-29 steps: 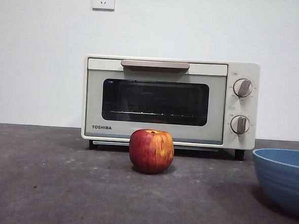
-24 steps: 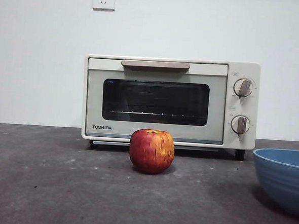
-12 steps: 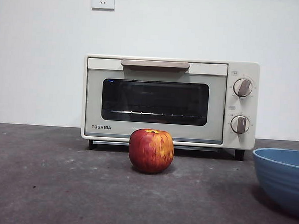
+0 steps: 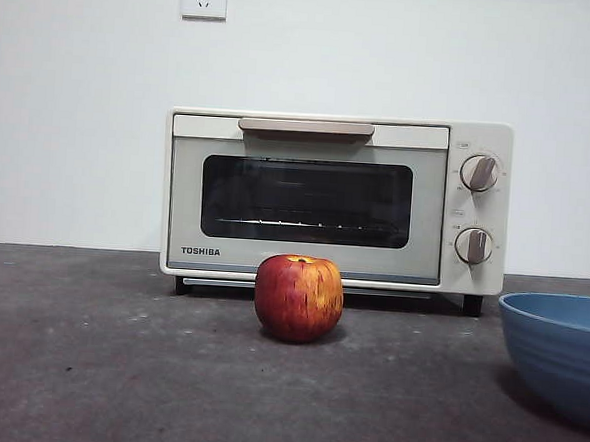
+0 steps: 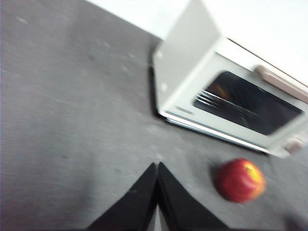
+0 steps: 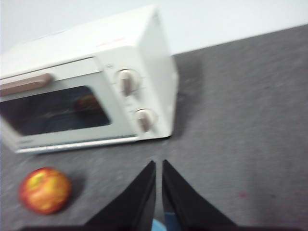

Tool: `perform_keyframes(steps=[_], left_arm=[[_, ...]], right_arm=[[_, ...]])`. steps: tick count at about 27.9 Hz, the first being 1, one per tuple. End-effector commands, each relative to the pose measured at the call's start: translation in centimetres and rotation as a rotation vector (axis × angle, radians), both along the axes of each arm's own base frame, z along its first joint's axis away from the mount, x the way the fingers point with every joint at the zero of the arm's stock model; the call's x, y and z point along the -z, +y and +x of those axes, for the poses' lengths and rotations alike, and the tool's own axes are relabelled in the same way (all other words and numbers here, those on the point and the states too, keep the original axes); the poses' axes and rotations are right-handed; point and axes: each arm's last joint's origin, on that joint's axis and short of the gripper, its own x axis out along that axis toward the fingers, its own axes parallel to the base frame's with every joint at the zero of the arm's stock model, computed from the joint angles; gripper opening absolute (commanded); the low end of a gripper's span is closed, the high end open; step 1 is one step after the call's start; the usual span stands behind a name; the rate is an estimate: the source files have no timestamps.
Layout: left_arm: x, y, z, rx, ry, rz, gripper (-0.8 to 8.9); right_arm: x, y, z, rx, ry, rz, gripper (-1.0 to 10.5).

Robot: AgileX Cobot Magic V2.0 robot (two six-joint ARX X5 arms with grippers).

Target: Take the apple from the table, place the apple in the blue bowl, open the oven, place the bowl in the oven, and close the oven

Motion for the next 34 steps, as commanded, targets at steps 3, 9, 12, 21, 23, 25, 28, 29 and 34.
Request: perform_keyframes(steps=[3, 9, 12, 21, 23, 25, 28, 29, 34], left_arm=[[-3.6, -0.4, 0.7, 0.144, 0.028, 0.068, 0.07], [-6.6, -1.4, 1.7, 0.336, 0.116, 0.098, 0.07], [-7.4, -2.0, 1.9, 0.412, 0.158, 0.130, 0.07], [-7.8, -3.0, 2.1, 0.507, 0.185, 0.147, 0.07], [-7.8, -3.1, 2.1, 0.508, 0.186, 0.147, 0.07], [-7.8, -3.1, 2.1, 0.507, 0.186, 0.146, 0.07], [-7.8, -3.1, 2.1, 0.507, 0.185, 0.147, 0.07], [-7.8, -3.1, 2.1, 0.507, 0.185, 0.147, 0.07], [-7.9, -3.1, 2.1, 0.506, 0.179, 0.145, 0.07]], right_arm=[[-3.6, 0.5, 1.0, -0.178, 0.088, -0.044, 0.0], [-6.6, 1.4, 2.4, -0.417, 0.239, -0.113, 0.0], [-7.5, 2.2, 2.9, -0.520, 0.330, -0.154, 0.0], [-7.6, 4.0, 3.5, -0.656, 0.403, -0.223, 0.3], [-7.7, 4.1, 3.5, -0.659, 0.401, -0.224, 3.0], [-7.6, 4.1, 3.7, -0.621, 0.435, -0.187, 4.5], [-7.3, 4.5, 4.5, -0.618, 0.461, -0.175, 4.5], [-7.3, 4.7, 4.9, -0.623, 0.457, -0.171, 4.5], [-6.4, 7.9, 8.5, -0.677, 0.473, -0.176, 4.5]])
